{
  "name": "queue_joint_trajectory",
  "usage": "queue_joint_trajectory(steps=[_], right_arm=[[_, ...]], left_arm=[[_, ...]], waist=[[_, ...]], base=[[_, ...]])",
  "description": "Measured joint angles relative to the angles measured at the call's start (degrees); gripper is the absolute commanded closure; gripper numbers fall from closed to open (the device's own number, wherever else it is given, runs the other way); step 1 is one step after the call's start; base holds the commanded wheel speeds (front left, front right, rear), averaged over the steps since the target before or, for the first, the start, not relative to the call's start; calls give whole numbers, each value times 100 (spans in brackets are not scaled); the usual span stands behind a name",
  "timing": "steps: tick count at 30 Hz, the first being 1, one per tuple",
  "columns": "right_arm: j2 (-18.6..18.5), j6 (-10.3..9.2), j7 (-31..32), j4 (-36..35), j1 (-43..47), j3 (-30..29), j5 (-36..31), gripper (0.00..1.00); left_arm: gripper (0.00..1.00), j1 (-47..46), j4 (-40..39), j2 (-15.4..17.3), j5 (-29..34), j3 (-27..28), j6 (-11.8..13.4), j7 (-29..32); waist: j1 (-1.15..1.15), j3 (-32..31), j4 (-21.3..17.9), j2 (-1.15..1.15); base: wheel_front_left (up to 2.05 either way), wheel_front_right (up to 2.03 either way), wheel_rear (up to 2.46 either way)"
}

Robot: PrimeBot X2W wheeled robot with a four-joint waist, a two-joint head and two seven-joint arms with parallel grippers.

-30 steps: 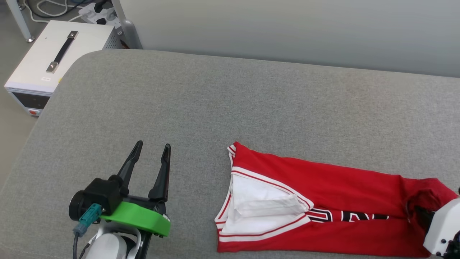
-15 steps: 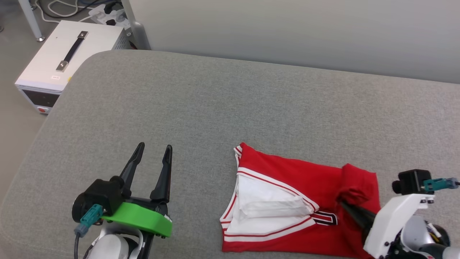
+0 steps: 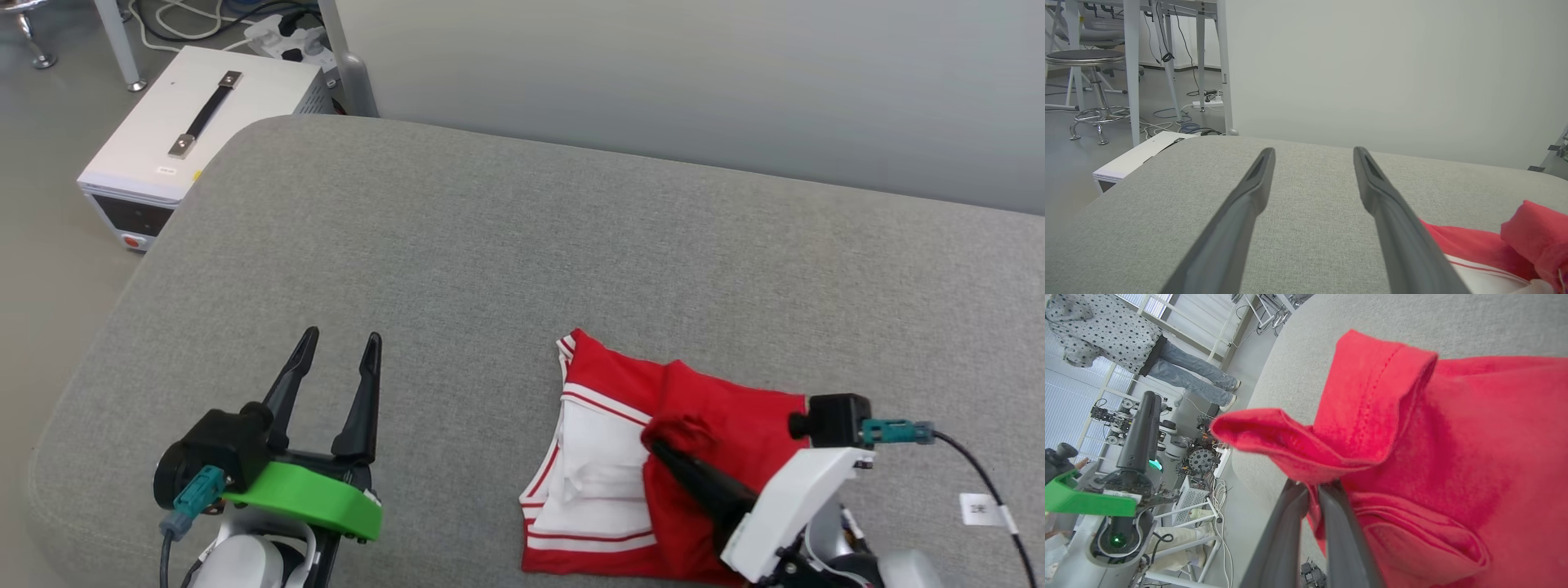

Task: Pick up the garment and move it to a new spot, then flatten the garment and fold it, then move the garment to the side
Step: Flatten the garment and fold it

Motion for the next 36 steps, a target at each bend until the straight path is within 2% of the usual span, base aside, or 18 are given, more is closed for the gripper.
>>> queue_joint_trajectory(steps=[6,7,16,17,18,19,29,36], right_arm=[[10,-1,-732,703,-427,614,344,100],[18,0,-946,994,-610,713,322,100],[18,-1,-1559,2164,-1176,743,115,100],[15,-1,-1608,2263,-1232,772,116,76],[15,-1,-1652,2325,-1271,801,116,20],[15,-1,-1685,2390,-1318,854,125,0],[22,-1,-1806,2434,-1619,1718,795,0],[27,-1,-1715,2152,-1751,2184,1250,0]], left_arm=[[0,3,10,13,-23,-10,0,0],[0,3,18,15,-33,-12,0,1],[0,3,41,10,-35,1,0,0],[0,3,46,9,-35,4,0,0],[0,4,49,9,-37,7,0,0],[0,4,56,9,-40,10,0,0],[0,9,142,9,-41,44,0,0],[0,108,145,13,-40,56,0,0]], waist=[[0,-9,97,0],[0,-6,133,0],[0,42,285,0],[0,47,297,0],[0,53,304,0],[0,58,313,0],[0,-58,327,0],[0,-216,288,0]], base=[[0,0,0],[0,0,0],[0,0,0],[0,0,0],[0,0,0],[0,0,0],[0,0,0],[0,0,0]])
